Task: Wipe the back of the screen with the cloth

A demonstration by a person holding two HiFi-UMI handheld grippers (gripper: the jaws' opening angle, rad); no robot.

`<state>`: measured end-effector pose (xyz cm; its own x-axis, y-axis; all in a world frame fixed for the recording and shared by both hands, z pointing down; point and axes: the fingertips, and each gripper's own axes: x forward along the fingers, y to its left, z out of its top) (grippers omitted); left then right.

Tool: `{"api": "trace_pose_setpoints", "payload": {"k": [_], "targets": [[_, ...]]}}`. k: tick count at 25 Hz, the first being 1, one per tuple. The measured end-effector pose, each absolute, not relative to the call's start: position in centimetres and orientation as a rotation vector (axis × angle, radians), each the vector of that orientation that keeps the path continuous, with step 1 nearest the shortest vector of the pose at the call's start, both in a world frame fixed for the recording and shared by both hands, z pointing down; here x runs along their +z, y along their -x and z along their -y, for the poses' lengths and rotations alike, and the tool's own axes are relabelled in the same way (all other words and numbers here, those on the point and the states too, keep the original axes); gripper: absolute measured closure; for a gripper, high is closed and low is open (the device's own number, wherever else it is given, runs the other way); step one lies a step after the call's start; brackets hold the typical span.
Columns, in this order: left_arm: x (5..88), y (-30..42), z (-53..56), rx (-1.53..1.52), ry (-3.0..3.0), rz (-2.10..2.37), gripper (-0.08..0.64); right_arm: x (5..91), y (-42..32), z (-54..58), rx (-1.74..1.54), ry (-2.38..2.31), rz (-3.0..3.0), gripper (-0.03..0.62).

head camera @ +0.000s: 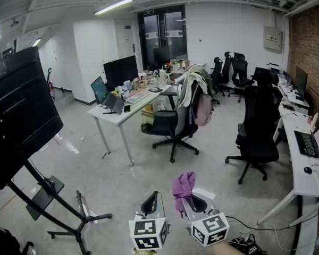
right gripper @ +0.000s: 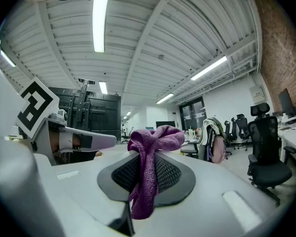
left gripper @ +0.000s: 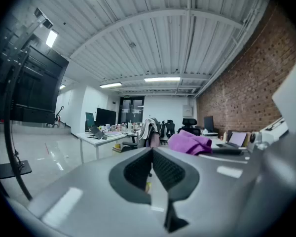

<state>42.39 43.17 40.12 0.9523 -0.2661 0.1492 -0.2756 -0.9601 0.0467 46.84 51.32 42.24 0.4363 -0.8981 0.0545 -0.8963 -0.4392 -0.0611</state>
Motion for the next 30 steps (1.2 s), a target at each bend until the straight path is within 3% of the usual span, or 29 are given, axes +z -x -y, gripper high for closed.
{"api": "trace_pose_setpoints", "payload": {"k": [16,30], "targets": [[43.2,-33.7,-29.5,0.295,-2.850,0.989,0.552,44.4,-42.1,-37.5,-0.155,2.318,-2.093,0.540],[40.5,-31.9,-0.2,0.190,-2.813,1.227,0.552,41.9,-39.8,-5.7,-0.032,2.085,-2.335,0.540]]}}
